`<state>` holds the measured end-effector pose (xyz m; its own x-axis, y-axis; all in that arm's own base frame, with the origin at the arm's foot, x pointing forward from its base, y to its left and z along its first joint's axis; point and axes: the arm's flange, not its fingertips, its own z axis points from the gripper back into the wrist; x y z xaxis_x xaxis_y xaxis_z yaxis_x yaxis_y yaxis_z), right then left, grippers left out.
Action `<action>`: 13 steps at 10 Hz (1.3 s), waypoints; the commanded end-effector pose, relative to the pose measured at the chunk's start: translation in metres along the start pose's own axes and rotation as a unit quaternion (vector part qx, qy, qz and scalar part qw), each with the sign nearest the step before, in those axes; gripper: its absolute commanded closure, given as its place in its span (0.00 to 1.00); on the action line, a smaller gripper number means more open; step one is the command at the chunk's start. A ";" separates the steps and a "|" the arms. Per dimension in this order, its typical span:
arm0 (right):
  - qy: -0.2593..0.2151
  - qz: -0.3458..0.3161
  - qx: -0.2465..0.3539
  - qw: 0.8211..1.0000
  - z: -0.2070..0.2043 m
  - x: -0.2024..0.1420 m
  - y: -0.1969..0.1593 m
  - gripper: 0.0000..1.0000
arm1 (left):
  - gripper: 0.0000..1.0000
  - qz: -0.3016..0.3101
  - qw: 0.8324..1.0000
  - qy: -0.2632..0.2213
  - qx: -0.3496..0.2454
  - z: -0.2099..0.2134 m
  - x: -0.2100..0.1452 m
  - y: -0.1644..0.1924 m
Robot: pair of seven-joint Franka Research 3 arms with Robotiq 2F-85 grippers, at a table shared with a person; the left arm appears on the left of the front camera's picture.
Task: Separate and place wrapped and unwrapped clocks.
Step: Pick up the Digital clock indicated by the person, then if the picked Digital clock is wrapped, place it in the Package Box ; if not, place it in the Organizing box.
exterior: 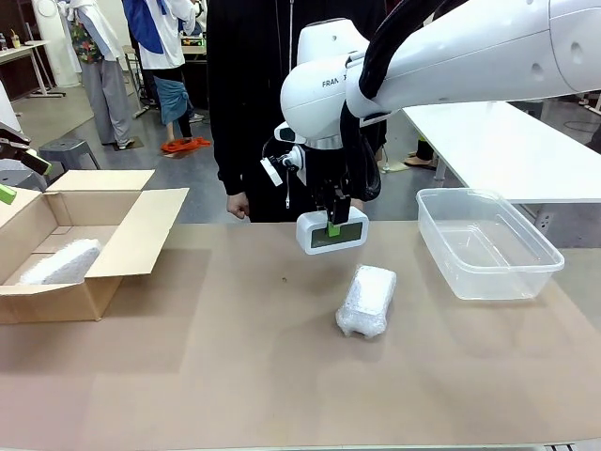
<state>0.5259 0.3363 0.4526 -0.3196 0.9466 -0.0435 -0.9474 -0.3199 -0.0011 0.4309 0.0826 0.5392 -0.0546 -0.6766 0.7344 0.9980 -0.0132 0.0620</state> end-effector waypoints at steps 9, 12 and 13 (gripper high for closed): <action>0.000 0.004 -0.001 1.000 0.001 -0.002 -0.001 0.67 | 0.00 -0.009 1.000 -0.004 -0.002 0.001 -0.001 -0.001; 0.000 0.004 -0.001 1.000 0.001 -0.002 -0.001 0.67 | 0.00 -0.009 1.000 -0.004 -0.002 0.001 -0.001 -0.001; 0.000 0.000 0.000 1.000 0.000 0.000 0.000 0.49 | 0.00 -0.009 1.000 -0.004 -0.002 0.001 -0.001 -0.001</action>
<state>0.5259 0.3363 0.4525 -0.3196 0.9465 -0.0435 -0.9474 -0.3200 -0.0009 0.4309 0.0826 0.5392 -0.0546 -0.6766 0.7344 0.9980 -0.0132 0.0620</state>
